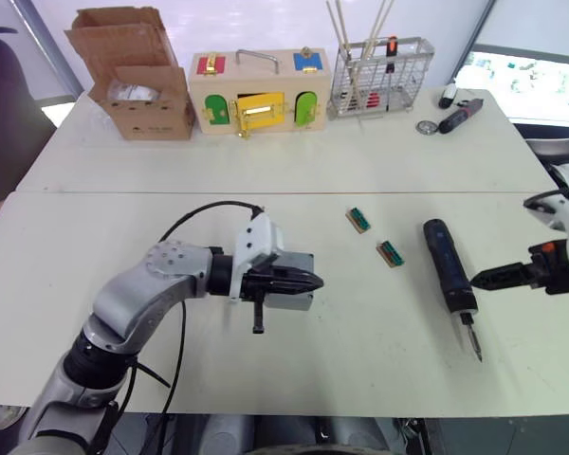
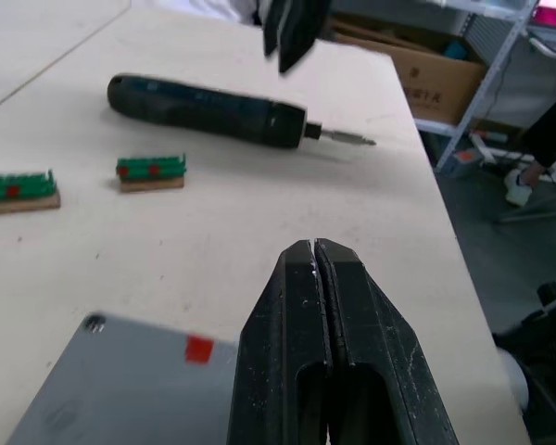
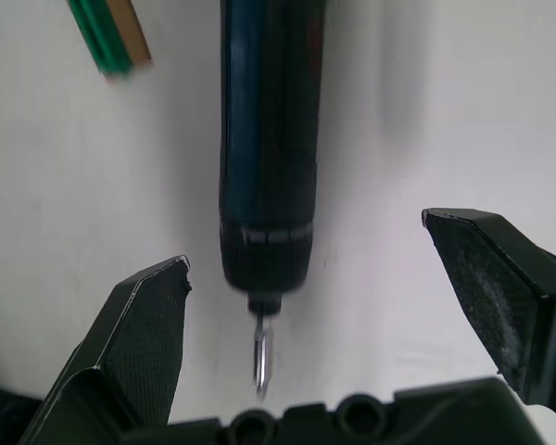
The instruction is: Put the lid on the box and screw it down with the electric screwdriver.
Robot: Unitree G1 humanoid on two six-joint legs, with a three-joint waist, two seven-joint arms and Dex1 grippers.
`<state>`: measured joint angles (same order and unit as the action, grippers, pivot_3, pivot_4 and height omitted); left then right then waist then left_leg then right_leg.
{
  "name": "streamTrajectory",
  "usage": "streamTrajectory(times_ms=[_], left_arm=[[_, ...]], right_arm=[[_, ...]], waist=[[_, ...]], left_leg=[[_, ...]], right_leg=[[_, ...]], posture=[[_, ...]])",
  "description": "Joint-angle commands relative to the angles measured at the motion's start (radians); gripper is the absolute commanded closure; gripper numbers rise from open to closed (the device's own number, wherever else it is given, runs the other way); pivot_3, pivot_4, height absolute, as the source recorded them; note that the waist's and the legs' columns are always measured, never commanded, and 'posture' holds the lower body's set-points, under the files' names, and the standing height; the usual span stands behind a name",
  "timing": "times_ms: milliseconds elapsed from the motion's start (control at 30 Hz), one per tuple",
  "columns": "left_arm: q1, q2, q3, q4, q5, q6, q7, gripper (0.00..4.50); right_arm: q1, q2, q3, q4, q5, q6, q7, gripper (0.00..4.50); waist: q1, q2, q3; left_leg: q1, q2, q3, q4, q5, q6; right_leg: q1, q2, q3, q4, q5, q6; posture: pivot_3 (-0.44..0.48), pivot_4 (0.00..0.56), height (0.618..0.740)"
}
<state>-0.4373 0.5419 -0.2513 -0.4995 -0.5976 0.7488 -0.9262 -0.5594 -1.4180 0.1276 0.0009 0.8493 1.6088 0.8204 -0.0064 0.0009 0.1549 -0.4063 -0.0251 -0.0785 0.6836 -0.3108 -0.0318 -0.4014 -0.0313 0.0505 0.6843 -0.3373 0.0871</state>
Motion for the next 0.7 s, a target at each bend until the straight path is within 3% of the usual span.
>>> streamTrajectory(times_ms=[33,500,700], left_arm=[[0.015,-0.008,0.002,-0.043,-0.003,-0.006,0.026,4.50],[0.080,0.036,0.038,-0.100,-0.018,0.024,0.100,4.50],[0.092,0.046,0.045,-0.104,-0.022,0.029,0.111,4.50]], right_arm=[[-0.038,-0.027,0.066,0.009,0.039,0.006,0.003,0.02],[-0.186,0.170,0.295,0.137,0.038,0.006,-0.144,0.02],[-0.142,0.178,0.314,0.073,-0.006,0.006,-0.209,1.55]], waist=[[-0.003,0.000,0.000],[-0.001,0.000,0.000],[0.000,-0.003,-0.002]], left_leg=[[0.000,0.000,0.000,0.000,0.000,0.000],[0.000,0.000,-0.001,0.000,0.000,0.000],[0.001,0.000,-0.002,0.000,0.000,0.000]], right_leg=[[0.000,0.000,0.000,0.000,0.000,0.000],[0.000,0.000,0.000,0.000,0.000,0.000],[0.002,0.000,-0.001,0.000,0.000,0.000]], posture=[[0.000,0.150,0.740],[0.000,0.150,0.740],[0.000,0.150,0.740]])
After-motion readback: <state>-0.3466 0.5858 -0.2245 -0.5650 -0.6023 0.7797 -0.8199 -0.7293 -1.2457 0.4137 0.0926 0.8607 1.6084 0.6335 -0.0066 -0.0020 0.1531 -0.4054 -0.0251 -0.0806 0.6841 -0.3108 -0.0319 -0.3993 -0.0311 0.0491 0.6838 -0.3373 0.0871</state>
